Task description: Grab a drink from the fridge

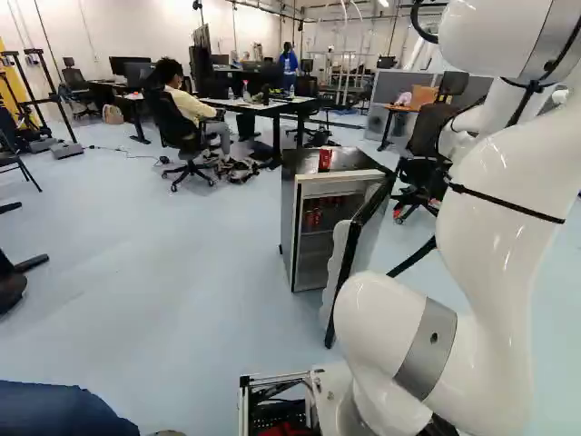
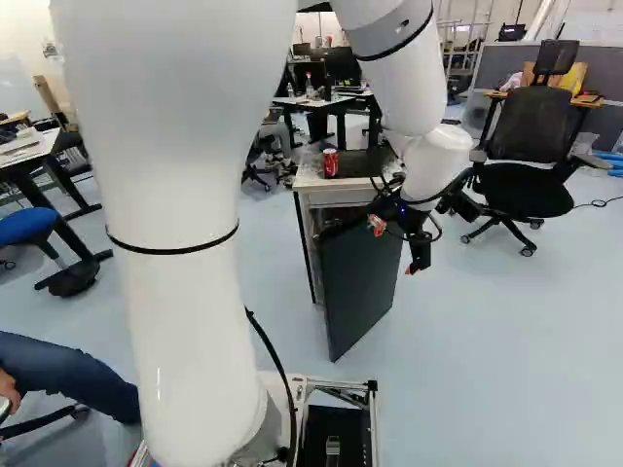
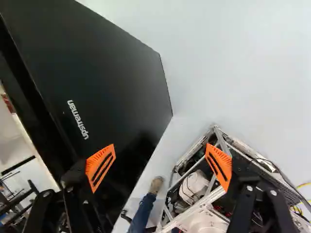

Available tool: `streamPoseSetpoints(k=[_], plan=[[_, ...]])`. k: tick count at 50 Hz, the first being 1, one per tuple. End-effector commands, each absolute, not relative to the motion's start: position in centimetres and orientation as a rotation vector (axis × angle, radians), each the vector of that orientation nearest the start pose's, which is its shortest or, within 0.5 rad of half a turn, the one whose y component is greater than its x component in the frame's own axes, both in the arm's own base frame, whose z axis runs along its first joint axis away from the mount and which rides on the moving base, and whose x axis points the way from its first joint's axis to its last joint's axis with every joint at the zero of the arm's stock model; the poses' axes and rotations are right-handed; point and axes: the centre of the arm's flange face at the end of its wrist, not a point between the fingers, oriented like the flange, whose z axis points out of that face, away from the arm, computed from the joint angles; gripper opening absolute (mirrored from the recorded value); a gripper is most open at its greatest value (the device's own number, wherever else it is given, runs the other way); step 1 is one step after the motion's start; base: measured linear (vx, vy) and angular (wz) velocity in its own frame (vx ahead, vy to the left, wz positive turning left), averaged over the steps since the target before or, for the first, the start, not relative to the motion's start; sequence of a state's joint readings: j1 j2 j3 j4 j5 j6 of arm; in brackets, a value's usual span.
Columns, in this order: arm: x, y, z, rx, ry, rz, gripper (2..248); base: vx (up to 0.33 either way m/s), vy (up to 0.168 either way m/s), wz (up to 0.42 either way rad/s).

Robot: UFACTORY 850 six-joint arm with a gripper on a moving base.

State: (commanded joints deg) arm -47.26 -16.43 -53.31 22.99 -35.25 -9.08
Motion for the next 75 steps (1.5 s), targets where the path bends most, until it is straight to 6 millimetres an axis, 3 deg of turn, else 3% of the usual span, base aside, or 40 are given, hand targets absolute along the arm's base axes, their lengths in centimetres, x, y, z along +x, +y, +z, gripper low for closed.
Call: streamPoseSetpoints(k=[18,47,63,75], plan=[[32.7,-32.1,39.7,-2.797,1.210,-0.135,247,0.000,0.000,0.000],[31.6,-27.9,39.6,-3.134,0.762,-0.117,247,0.000,0.000,0.000],[31.9,-25.6,39.6,-3.292,0.442,-0.193,247,0.000,0.000,0.000],[33.2,-23.9,39.8,-3.378,0.152,-0.285,247,0.000,0.000,0.000]])
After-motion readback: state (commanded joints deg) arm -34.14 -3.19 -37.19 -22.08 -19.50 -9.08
